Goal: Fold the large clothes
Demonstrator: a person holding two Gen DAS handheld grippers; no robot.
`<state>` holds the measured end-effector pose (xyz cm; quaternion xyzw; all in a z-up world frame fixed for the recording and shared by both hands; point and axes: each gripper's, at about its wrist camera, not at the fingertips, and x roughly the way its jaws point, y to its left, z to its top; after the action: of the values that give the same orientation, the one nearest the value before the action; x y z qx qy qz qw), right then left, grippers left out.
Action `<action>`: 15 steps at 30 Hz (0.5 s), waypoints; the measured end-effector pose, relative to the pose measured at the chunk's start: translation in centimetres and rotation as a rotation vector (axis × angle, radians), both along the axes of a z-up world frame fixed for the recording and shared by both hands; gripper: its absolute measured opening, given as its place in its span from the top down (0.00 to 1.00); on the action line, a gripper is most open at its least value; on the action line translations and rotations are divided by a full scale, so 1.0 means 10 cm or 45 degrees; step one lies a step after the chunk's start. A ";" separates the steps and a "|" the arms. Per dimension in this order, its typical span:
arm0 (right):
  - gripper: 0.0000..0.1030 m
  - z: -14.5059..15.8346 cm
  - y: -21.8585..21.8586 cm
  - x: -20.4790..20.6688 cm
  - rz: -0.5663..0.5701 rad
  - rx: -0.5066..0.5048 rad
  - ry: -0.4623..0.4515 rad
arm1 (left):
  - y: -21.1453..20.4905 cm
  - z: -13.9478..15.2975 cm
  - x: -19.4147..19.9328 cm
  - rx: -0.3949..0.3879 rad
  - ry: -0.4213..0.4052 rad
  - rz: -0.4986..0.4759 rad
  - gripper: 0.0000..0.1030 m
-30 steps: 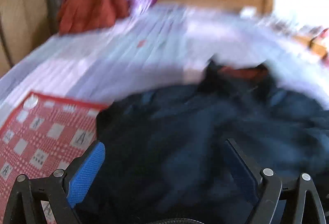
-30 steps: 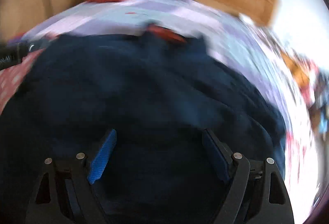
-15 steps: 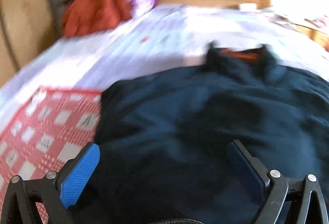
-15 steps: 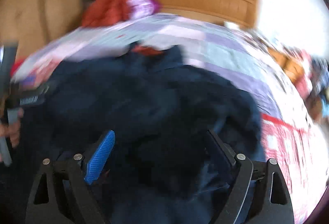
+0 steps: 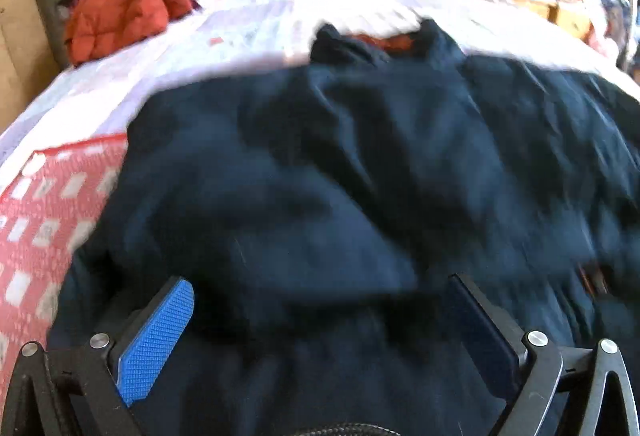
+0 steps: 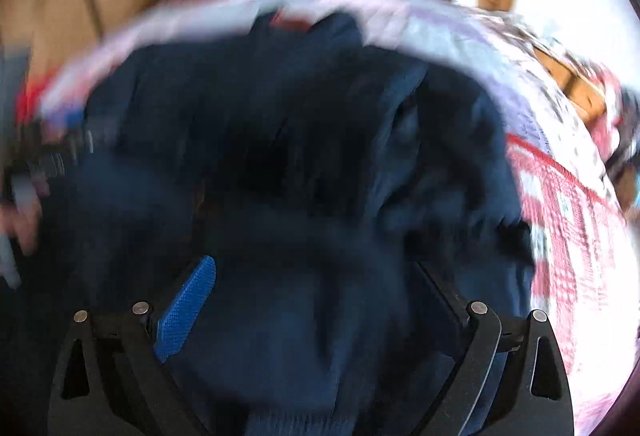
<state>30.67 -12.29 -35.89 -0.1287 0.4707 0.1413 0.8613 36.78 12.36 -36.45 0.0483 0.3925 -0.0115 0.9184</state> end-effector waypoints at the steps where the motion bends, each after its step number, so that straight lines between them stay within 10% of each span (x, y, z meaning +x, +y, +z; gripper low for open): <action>1: 0.06 -0.11 -0.08 -0.10 -0.012 -0.055 0.023 | -0.04 -0.10 -0.11 0.029 0.064 -0.014 0.00; 7: 0.06 -0.14 -0.95 -0.60 -0.400 0.036 0.094 | 0.02 -0.23 -0.86 -0.019 0.193 0.037 0.00; 15: 0.05 -0.05 -0.84 -1.79 -0.347 0.032 0.115 | 0.00 -0.16 -1.83 0.031 0.234 0.024 0.00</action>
<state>12.72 -20.67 -36.42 -0.0464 0.5204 0.0347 0.8520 18.44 12.41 -38.06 0.0545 0.4757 -0.0022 0.8779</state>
